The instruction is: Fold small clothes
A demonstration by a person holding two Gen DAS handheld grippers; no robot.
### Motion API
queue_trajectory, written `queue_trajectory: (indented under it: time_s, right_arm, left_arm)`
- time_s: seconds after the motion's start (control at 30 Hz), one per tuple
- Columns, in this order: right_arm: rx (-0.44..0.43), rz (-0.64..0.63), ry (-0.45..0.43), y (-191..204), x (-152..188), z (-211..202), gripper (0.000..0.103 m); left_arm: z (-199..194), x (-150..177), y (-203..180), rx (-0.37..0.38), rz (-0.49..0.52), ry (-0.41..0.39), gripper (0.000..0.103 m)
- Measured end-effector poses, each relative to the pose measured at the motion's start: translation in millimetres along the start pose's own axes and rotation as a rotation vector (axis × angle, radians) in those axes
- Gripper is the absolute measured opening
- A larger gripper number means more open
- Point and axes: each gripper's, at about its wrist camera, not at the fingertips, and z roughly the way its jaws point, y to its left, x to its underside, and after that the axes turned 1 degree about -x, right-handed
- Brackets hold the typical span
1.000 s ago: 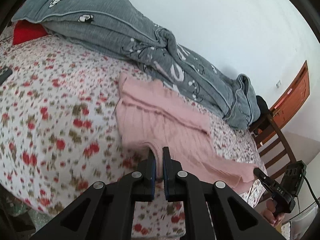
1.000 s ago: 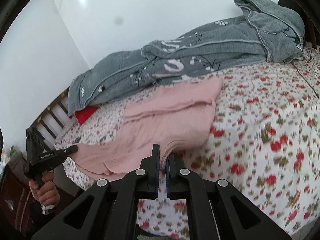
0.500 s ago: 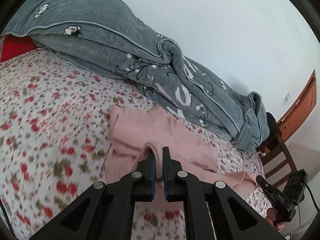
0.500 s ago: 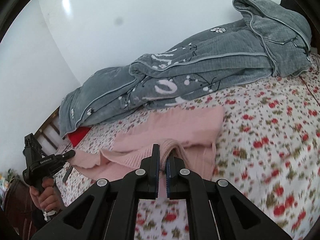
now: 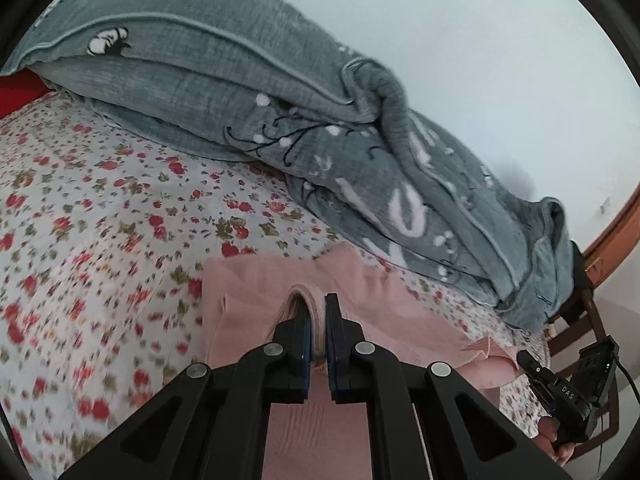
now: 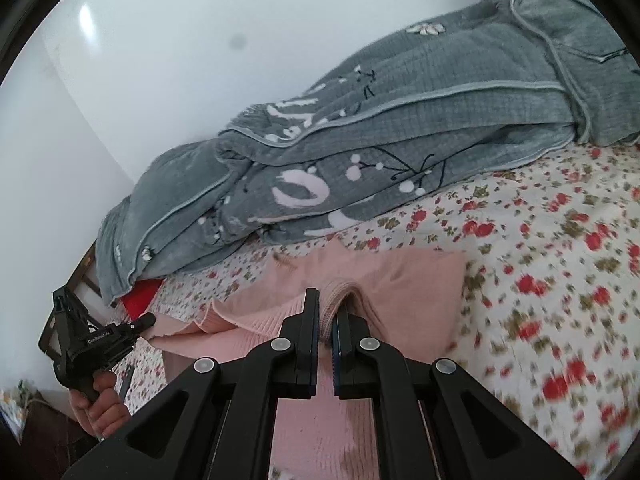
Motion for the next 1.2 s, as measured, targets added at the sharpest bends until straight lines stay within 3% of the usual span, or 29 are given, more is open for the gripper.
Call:
queue_trajectory:
  time_s: [0.27, 0.37, 0.43, 0.5, 0.63, 0.8, 0.97, 1.07, 1.1, 1.2]
  right_arm:
    - [0.108, 0.043, 0.091, -31.8, -13.3, 84.2, 0.006]
    - [0.153, 0.069, 0.139, -43.3, -14.6, 108.0, 0.013]
    - [0.144, 0.084, 0.159, -46.1, -18.4, 110.3, 0.013]
    - [0.139, 0.063, 0.141, -42.3, -22.3, 101.2, 0.024]
    - [0.194, -0.03, 0.045, -32.3, -28.4, 72.0, 0.035]
    - [0.224, -0.066, 0.073, -36.9, -31.7, 73.9, 0.035]
    - [0.239, -0.09, 0.191, -43.9, -17.7, 112.0, 0.033]
    - [0.253, -0.126, 0.223, -42.8, -11.3, 125.8, 0.016]
    - [0.252, -0.141, 0.223, -40.8, -10.2, 128.2, 0.013]
    - [0.255, -0.186, 0.205, -36.4, -8.1, 131.5, 0.005]
  left_arm:
    - [79.5, -18.1, 11.4, -0.065, -0.032, 0.106, 0.008]
    - [92.1, -22.3, 12.6, -0.087, -0.02, 0.131, 0.021]
    - [88.3, -25.5, 12.5, -0.109, -0.005, 0.102, 0.034]
    - [81.3, -28.3, 12.3, -0.127, 0.01, 0.079, 0.041]
    - [74.9, -32.2, 12.2, -0.106, 0.027, 0.088, 0.045]
    - [91.6, -32.6, 1.8, -0.154, 0.089, 0.123, 0.045]
    - [123.6, -19.5, 0.4, -0.189, 0.126, 0.191, 0.042]
    - [131.5, -16.9, 4.8, -0.216, 0.127, 0.185, 0.021]
    - [132.1, -17.0, 6.1, -0.217, 0.124, 0.183, 0.008]
    - [124.8, -18.6, 9.4, -0.183, 0.123, 0.159, 0.007]
